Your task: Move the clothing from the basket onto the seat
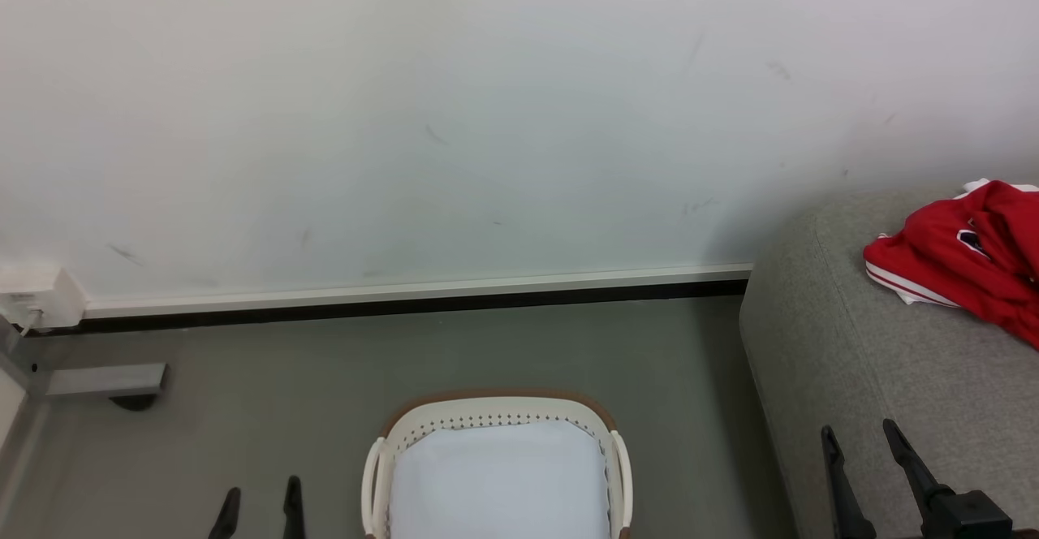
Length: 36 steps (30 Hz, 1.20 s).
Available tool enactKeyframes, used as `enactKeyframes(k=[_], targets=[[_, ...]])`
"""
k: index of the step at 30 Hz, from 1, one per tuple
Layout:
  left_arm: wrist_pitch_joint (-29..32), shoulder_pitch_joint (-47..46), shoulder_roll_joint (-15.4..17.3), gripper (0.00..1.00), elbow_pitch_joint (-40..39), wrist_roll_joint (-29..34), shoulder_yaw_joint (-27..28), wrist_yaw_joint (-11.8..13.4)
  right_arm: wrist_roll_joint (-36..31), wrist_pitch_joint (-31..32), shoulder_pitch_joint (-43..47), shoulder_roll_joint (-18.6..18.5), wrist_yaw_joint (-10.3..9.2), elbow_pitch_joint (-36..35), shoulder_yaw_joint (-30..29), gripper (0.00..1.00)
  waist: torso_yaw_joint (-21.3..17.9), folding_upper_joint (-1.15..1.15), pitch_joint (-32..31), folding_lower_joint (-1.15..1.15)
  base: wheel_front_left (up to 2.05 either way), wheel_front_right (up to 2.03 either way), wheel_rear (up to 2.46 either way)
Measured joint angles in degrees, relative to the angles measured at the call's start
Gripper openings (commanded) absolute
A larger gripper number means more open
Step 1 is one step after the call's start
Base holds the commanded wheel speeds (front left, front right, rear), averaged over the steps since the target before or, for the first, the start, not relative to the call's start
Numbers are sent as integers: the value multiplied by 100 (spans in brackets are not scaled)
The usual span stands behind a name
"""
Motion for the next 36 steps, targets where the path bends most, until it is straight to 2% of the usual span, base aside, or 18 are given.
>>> enactKeyframes(k=[36], targets=[[0, 5, 0, 100, 32, -101, -9, 0, 15, 0, -10, 0, 0, 2, -5, 100, 32, 0, -79, 0, 0, 0, 0]])
